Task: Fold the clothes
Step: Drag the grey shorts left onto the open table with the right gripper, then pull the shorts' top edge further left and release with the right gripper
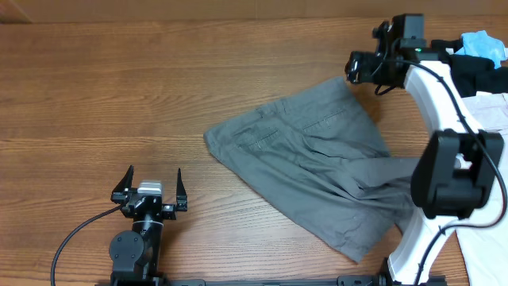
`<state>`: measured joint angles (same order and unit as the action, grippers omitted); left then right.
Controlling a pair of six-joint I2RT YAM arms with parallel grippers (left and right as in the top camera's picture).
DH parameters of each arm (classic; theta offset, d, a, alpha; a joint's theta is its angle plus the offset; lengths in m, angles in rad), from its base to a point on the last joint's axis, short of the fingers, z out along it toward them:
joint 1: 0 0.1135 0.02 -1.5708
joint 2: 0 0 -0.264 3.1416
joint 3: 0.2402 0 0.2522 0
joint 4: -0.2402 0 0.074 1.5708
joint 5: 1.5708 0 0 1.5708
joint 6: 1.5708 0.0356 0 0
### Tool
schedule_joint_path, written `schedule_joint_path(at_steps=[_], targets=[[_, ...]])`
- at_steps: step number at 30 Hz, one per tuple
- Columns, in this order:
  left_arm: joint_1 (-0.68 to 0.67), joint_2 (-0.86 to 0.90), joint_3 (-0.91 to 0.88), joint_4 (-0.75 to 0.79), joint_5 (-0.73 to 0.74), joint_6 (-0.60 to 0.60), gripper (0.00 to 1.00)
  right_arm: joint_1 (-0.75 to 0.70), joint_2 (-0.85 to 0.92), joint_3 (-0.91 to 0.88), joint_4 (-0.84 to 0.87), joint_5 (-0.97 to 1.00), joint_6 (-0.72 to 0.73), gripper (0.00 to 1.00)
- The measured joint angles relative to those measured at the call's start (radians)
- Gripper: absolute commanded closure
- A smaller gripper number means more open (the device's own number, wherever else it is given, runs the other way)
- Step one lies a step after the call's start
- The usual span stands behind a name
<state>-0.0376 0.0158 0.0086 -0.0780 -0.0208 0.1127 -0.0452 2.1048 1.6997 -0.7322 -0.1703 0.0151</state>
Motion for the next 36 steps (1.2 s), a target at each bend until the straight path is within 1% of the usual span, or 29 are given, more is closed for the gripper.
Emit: schedule_joint_path(at_steps=[3,9,11,15,16,17,18,21,23,25,26,30,36], targets=[[0.000,0.000,0.000,0.000,0.000,0.000,0.00,0.000,0.051,0.000,-0.001,-0.009,-0.011,0.18],[0.000,0.000,0.000,0.000,0.000,0.000,0.00,0.000,0.086,0.000,-0.002,-0.081,-0.016,0.19],[0.000,0.000,0.000,0.000,0.000,0.000,0.00,0.000,0.089,0.000,-0.008,-0.101,-0.015,0.22],[0.000,0.000,0.000,0.000,0.000,0.000,0.00,0.000,0.114,0.000,-0.030,-0.125,-0.018,0.25],[0.000,0.000,0.000,0.000,0.000,0.000,0.00,0.000,0.124,0.000,-0.035,-0.129,-0.019,0.28],[0.000,0.000,0.000,0.000,0.000,0.000,0.00,0.000,0.132,0.000,-0.038,-0.130,-0.019,0.33],[0.000,0.000,0.000,0.000,0.000,0.000,0.00,0.000,0.141,-0.003,-0.039,-0.134,-0.022,0.42],[0.000,0.000,0.000,0.000,0.000,0.000,0.00,0.002,0.148,-0.005,-0.039,-0.142,-0.027,0.61],[0.000,0.000,0.000,0.000,0.000,0.000,0.00,0.003,0.148,-0.006,-0.038,-0.156,-0.025,0.79],[0.000,0.000,0.000,0.000,0.000,0.000,0.00,0.010,0.148,-0.006,-0.037,-0.172,-0.023,0.92],[0.000,0.000,0.000,0.000,0.000,0.000,0.00,0.014,0.148,-0.006,-0.034,-0.175,-0.021,0.96],[0.000,0.000,0.000,0.000,0.000,0.000,0.00,0.050,0.148,-0.006,-0.014,-0.190,-0.019,0.96],[0.000,0.000,0.000,0.000,0.000,0.000,0.00,0.150,0.148,-0.002,0.026,-0.222,-0.013,0.96]])
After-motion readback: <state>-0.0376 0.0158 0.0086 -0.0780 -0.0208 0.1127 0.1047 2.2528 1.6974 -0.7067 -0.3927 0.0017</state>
